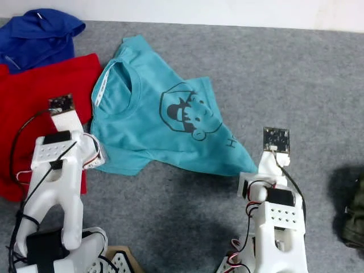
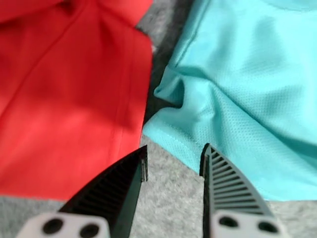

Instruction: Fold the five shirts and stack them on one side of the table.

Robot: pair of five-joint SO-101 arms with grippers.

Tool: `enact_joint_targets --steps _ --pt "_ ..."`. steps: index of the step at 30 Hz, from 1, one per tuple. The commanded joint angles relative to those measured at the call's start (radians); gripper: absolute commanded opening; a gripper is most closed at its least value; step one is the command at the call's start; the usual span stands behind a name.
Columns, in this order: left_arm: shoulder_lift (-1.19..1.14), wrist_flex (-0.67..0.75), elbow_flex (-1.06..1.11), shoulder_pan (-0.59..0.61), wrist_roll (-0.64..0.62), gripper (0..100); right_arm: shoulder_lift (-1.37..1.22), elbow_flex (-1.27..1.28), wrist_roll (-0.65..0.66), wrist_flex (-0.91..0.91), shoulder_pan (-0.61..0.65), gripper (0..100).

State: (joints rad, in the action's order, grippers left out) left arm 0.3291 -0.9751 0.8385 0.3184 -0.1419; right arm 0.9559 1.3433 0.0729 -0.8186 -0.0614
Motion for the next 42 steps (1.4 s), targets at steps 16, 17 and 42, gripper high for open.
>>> enact_joint_targets --steps 16,17,42 --pt "-0.303 0.086 -0.162 -0.013 0.026 20 0.016 -0.044 0.012 -0.005 0.01 18.7" --pt "-0.326 0.084 -0.183 -0.012 0.025 20 0.015 -0.044 0.012 -0.005 0.01 18.7" --pt "-0.352 -0.048 -0.234 -0.133 0.025 1 0.015 -0.044 0.012 -0.005 0.01 18.7"
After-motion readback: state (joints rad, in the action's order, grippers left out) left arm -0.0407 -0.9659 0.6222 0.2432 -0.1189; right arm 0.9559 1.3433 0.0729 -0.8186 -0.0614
